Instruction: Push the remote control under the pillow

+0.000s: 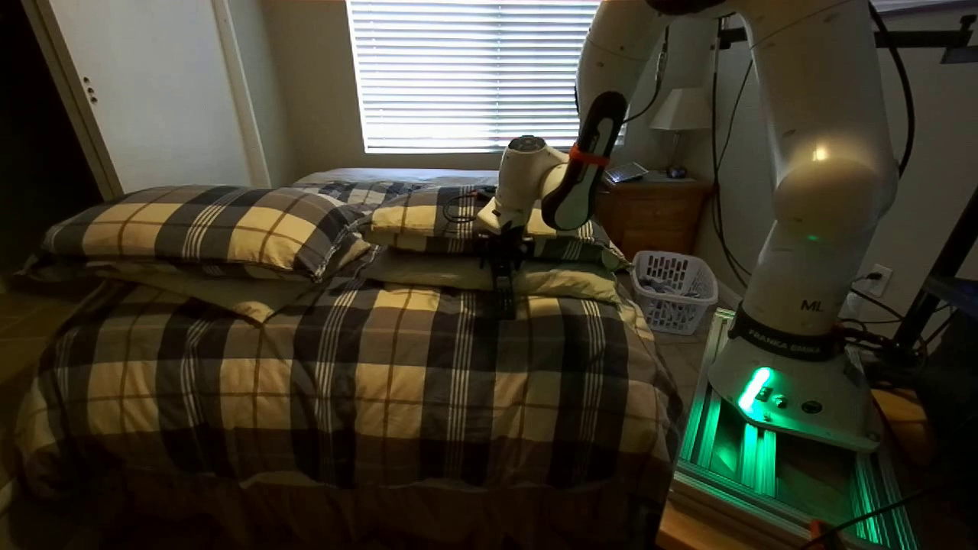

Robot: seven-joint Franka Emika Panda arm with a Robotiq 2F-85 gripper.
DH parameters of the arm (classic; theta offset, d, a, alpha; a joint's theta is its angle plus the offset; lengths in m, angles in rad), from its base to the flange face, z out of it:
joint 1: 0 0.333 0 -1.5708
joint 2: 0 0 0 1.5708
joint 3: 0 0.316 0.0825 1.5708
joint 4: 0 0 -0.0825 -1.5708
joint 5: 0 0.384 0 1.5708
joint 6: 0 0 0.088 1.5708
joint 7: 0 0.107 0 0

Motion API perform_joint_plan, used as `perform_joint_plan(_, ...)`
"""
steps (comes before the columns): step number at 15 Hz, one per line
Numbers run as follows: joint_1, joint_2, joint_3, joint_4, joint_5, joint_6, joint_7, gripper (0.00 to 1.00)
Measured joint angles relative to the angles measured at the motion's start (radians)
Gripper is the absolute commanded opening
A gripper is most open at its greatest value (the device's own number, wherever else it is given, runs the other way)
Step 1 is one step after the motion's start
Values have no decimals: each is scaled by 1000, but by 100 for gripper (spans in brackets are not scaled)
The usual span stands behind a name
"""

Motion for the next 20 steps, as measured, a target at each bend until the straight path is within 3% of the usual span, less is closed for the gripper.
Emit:
perform_joint_plan(5,26,1,23,-22,26,-112,85,100)
perform_joint_plan(20,47,118,18,-22,16,-47,149,100)
